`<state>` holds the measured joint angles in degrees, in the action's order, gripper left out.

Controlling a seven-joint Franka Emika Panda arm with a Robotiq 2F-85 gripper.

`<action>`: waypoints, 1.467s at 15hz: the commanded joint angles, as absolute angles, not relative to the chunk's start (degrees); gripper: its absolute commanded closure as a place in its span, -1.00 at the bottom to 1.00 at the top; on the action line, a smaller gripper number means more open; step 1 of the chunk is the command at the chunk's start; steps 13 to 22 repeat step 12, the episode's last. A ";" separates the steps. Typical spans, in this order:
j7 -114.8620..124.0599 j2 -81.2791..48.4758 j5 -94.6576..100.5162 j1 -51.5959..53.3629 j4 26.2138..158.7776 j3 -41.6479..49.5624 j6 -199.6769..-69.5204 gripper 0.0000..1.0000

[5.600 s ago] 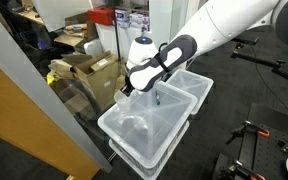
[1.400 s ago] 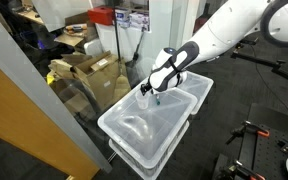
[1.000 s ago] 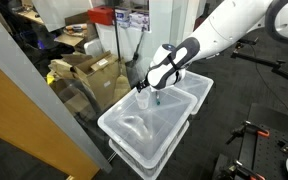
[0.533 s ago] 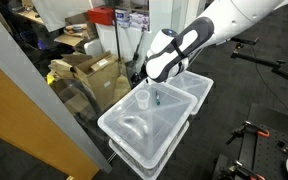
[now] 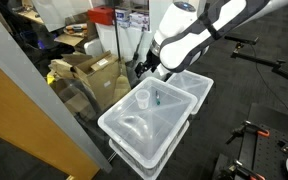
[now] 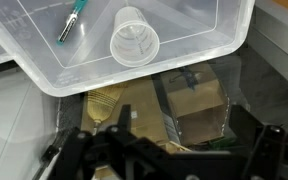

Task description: Move the clear cup to the right

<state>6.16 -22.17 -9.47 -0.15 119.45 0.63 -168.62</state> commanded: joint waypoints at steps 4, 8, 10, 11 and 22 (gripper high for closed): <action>8.33 -11.64 -4.02 2.50 127.98 3.71 -166.53 -1.00; 6.50 -12.74 -5.02 1.05 126.97 2.25 -167.97 -1.00; 6.49 -11.94 -5.03 1.08 127.62 2.21 -167.97 -1.00; 6.49 -11.84 -5.03 1.09 127.75 2.21 -167.97 -1.00; 6.49 -11.83 -5.03 1.09 127.84 2.21 -167.97 -1.00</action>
